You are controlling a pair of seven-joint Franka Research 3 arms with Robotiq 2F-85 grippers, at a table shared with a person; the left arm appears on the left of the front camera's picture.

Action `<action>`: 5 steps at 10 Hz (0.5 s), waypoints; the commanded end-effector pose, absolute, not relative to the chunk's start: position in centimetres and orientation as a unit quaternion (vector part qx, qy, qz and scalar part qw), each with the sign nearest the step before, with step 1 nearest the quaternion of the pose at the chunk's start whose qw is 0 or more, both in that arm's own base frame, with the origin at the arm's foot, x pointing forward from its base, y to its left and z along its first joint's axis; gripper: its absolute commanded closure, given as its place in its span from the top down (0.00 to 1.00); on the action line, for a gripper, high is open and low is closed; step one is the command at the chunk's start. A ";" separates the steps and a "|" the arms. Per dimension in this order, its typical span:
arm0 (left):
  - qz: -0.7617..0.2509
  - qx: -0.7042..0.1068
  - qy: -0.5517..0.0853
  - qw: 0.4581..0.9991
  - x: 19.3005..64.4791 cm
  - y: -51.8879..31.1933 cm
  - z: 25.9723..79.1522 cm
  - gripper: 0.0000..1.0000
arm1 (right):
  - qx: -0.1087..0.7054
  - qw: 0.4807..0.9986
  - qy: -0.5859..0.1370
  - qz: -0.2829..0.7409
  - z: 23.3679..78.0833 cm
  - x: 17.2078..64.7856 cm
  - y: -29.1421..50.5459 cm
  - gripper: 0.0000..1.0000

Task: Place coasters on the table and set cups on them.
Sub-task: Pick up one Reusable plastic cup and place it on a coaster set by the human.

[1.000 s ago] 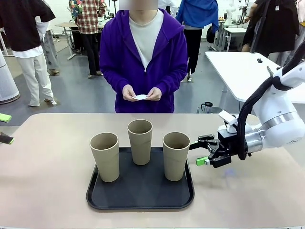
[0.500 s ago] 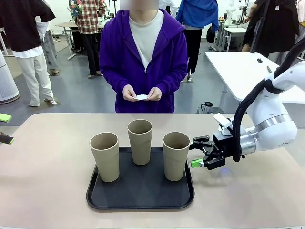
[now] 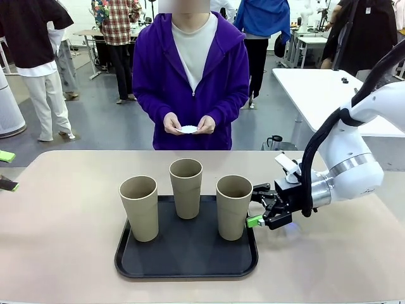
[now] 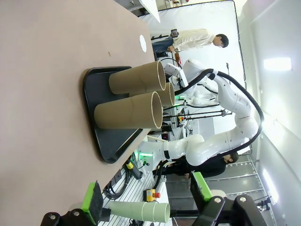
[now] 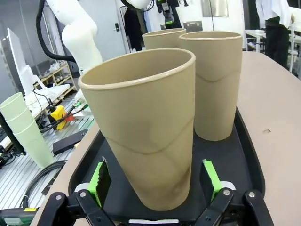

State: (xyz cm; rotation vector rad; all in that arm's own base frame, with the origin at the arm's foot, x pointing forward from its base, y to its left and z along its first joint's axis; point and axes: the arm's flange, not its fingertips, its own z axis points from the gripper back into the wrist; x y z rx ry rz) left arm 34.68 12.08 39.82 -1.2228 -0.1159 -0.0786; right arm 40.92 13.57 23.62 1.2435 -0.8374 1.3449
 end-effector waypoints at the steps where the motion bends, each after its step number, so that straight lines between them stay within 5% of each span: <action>1: -0.036 -0.578 -0.059 0.813 34.6 12.1 39.9 1.00 | 0.511 0.526 -0.361 0.576 22.8 41.5 14.9 1.00; 5: -0.036 -0.578 -0.059 0.813 34.6 12.1 39.9 1.00 | 0.529 0.515 -0.343 0.581 22.1 41.7 16.6 1.00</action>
